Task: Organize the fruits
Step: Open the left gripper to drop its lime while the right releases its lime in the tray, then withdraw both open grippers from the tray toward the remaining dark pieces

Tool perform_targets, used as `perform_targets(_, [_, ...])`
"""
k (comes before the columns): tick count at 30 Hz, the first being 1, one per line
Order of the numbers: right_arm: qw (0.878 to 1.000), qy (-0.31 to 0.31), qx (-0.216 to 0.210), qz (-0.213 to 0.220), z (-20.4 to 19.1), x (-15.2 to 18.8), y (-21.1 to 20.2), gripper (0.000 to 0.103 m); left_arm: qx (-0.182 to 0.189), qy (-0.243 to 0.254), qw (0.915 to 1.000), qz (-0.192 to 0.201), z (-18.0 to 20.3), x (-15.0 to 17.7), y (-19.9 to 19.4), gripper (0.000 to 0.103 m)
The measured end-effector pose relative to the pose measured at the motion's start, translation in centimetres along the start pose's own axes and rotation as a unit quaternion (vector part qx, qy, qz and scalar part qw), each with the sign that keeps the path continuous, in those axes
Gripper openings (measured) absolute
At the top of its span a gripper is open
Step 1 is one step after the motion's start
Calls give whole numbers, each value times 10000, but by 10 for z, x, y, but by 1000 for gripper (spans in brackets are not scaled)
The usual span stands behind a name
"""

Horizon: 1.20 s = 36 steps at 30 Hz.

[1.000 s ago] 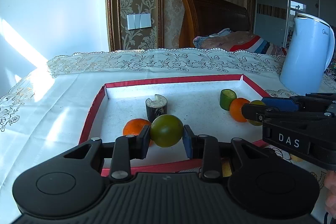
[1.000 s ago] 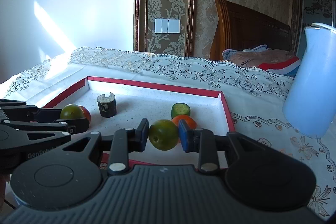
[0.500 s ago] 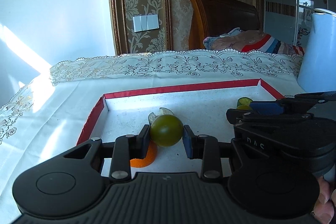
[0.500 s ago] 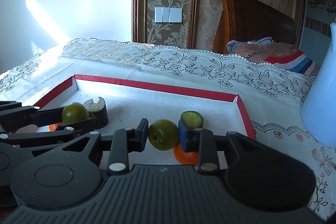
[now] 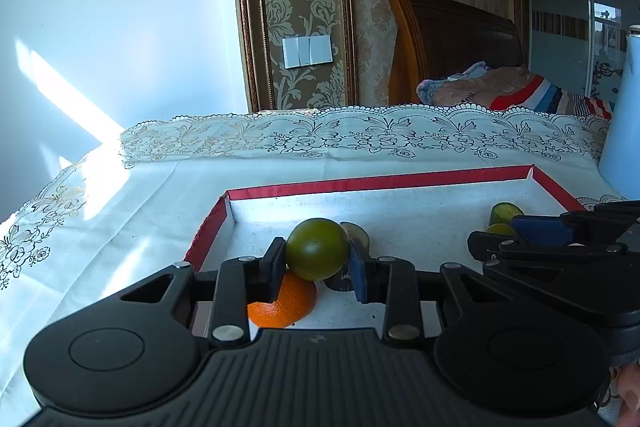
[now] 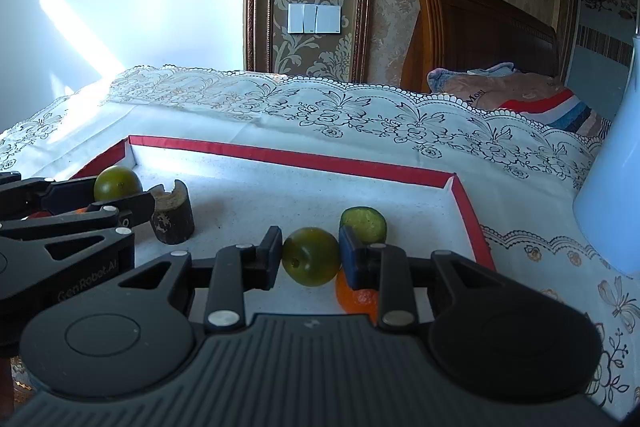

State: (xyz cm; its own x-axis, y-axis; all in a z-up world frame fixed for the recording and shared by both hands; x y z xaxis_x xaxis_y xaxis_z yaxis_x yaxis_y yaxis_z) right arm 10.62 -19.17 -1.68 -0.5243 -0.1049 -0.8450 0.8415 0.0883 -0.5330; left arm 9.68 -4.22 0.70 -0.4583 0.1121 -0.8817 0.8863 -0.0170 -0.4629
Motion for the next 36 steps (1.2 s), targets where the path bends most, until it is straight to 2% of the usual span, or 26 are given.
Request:
perform_targets(4, [10000, 12, -32, -4, 1, -1, 0, 29, 25, 30, 10000, 20, 2, 1, -1, 33])
perform_targets(6, [10000, -9, -30, -6, 0, 0, 0, 29, 63, 8, 10000, 24, 1, 1, -2, 43])
perform_targets(8, [10000, -7, -22, 2, -1, 0, 0, 30, 49, -18, 10000, 17, 0, 1, -2, 60])
perform_targets(11, [10000, 49, -60, -6, 1, 0, -1, 30, -12, -108, 9999, -1, -3, 2, -2, 67])
perform_targets(19, [10000, 36, -89, 26, -1, 1, -4, 34, -21, -172, 9998, -19, -6, 2, -3, 68])
perform_targets(31, [9999, -27, -153, 74, -3, 4, -10, 45, 87, -572, 9983, -80, -21, 2, -7, 70])
perform_targets(34, [9998, -6, -181, 108, -2, 4, -13, 50, 131, -669, 9976, -88, -25, 2, -8, 70])
perform_targets(36, [9997, -28, -167, 153, -2, 4, -17, 58, 122, -736, 9972, -74, -28, 2, -9, 70])
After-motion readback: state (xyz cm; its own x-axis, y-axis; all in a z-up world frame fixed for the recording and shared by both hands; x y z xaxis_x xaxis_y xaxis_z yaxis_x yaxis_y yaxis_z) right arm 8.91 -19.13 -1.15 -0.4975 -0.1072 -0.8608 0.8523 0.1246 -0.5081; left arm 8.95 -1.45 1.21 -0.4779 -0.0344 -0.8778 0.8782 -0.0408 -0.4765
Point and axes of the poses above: each gripper's, at about its wrist camera, not at the fingertips, and y roughly the way its jaws point, z to its right, x to its underside, the point moved 1 cm from there along y, roughly the way its jaws point, and after that the axes turned 1 degree about y, right-handed, at the moved point
